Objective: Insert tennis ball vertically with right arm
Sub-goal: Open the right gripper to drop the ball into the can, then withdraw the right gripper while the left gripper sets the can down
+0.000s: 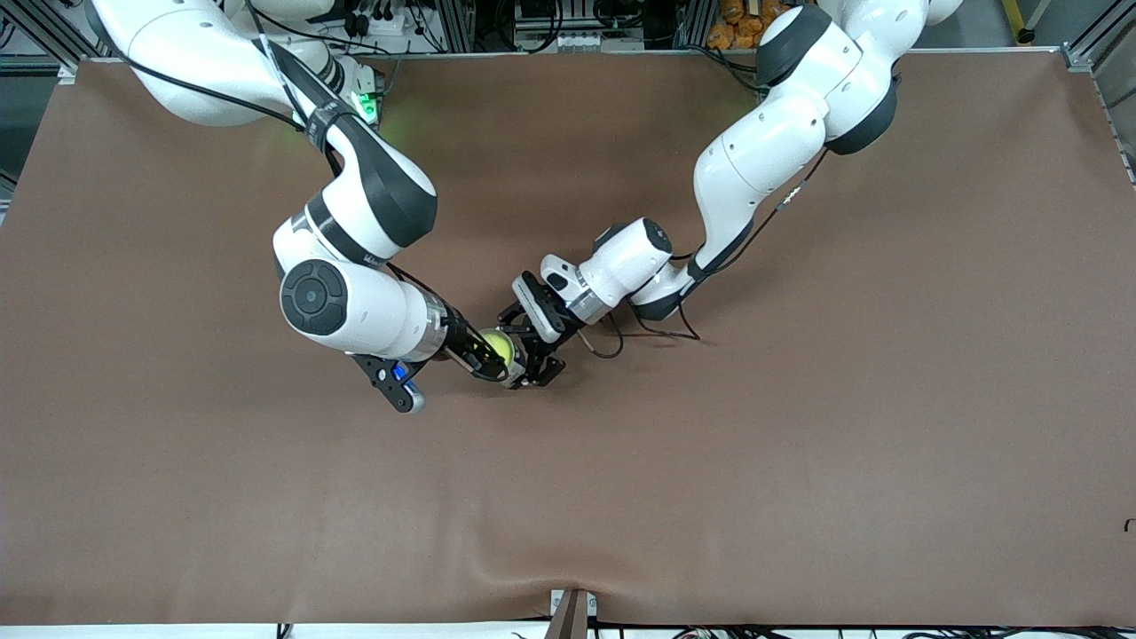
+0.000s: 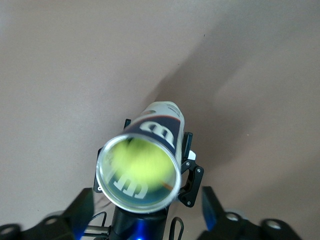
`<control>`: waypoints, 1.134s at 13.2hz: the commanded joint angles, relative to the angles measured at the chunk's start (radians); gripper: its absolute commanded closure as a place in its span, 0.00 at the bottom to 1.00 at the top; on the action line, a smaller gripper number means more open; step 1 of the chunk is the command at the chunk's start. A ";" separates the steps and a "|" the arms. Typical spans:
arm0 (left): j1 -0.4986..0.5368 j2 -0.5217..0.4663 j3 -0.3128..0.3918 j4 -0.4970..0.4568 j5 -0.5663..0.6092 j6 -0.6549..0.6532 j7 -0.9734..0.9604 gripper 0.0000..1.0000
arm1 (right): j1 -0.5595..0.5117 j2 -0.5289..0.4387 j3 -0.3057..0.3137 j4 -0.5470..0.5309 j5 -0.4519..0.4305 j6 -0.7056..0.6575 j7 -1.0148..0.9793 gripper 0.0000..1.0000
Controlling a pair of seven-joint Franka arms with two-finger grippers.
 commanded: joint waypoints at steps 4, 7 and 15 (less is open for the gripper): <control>0.003 -0.016 0.006 -0.003 0.002 0.002 -0.014 0.00 | -0.010 -0.014 0.007 0.015 -0.008 -0.020 0.010 0.00; 0.010 -0.020 0.006 -0.003 0.007 0.002 -0.012 0.00 | -0.072 -0.015 0.007 0.071 -0.011 -0.074 -0.012 0.00; 0.082 -0.131 0.000 -0.155 0.012 -0.004 -0.187 0.00 | -0.297 -0.093 0.010 0.062 -0.058 -0.210 -0.557 0.00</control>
